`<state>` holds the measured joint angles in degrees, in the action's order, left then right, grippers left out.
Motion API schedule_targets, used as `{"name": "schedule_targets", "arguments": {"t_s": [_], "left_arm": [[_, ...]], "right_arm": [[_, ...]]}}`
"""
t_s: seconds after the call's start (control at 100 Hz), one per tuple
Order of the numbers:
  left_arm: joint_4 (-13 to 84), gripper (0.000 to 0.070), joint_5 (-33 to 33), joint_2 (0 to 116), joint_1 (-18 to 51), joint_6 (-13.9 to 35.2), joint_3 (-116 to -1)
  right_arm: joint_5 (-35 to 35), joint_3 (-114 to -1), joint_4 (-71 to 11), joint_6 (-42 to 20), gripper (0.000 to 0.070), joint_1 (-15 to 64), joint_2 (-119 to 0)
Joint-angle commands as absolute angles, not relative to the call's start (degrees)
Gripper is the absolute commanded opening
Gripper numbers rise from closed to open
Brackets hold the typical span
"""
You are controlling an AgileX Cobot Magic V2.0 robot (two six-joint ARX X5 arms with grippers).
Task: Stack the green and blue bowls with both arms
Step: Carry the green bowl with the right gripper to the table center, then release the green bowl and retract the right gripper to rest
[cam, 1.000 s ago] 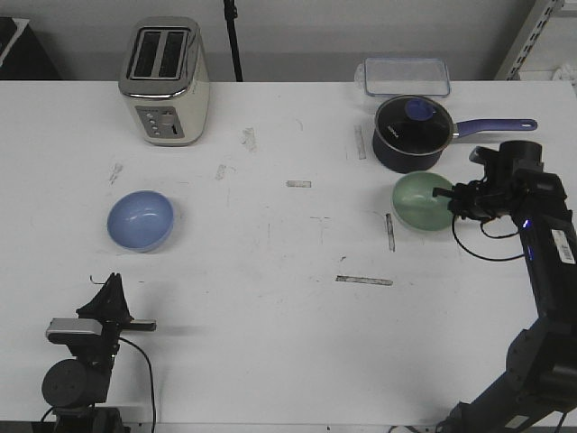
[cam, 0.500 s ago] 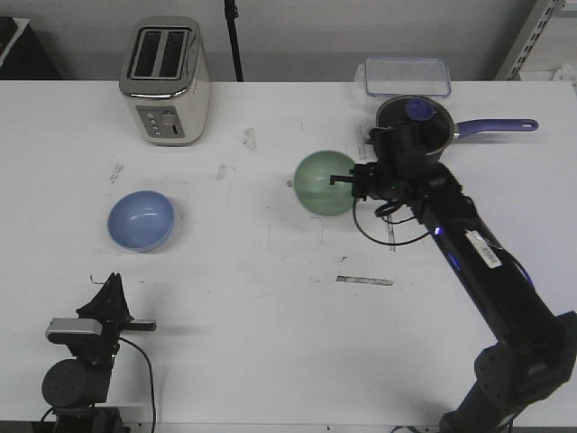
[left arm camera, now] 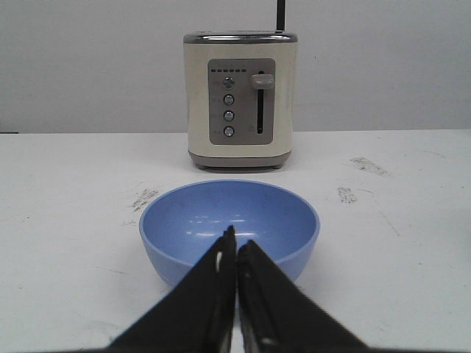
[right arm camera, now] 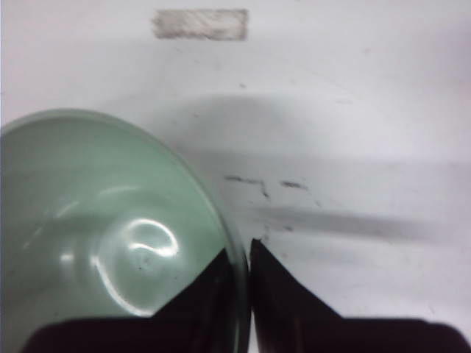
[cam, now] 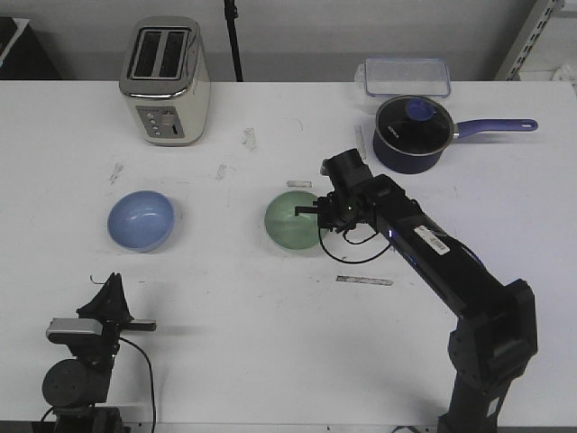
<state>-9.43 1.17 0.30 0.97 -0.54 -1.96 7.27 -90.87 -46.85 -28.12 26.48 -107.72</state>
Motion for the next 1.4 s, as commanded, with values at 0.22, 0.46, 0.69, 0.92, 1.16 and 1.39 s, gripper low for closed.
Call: {"name": "schedule_targets", "arguments": {"t_s": [0.22, 0.46, 0.69, 0.92, 1.16, 1.39], "left_arm": [[-10.2, 0.0002, 1.02, 0.19, 0.93, -0.82, -0.71], [-10.2, 0.0002, 1.02, 0.19, 0.93, -0.82, -0.71], [-10.2, 0.0002, 1.02, 0.19, 0.93, -0.82, -0.71], [-10.2, 0.0002, 1.02, 0.19, 0.93, -0.82, -0.71], [-10.2, 0.0002, 1.02, 0.19, 0.93, -0.82, -0.71], [-10.2, 0.0002, 1.02, 0.19, 0.93, -0.82, -0.71]], "right_arm": [[8.03, -89.76, -45.84, -26.94, 0.0016, 27.86, -109.23], [7.25, -89.76, -45.84, -25.19, 0.0474, 27.88, -107.94], [2.9, -89.54, -40.16, -20.05, 0.0485, 26.17, -98.56], [2.96, -74.91, -24.01, -6.85, 0.0309, 17.28, -84.05], [2.94, -52.21, -8.23, 3.81, 0.0011, 5.91, -66.17], [2.96, -33.36, 0.47, 4.73, 0.0011, -1.06, -47.16]]}}
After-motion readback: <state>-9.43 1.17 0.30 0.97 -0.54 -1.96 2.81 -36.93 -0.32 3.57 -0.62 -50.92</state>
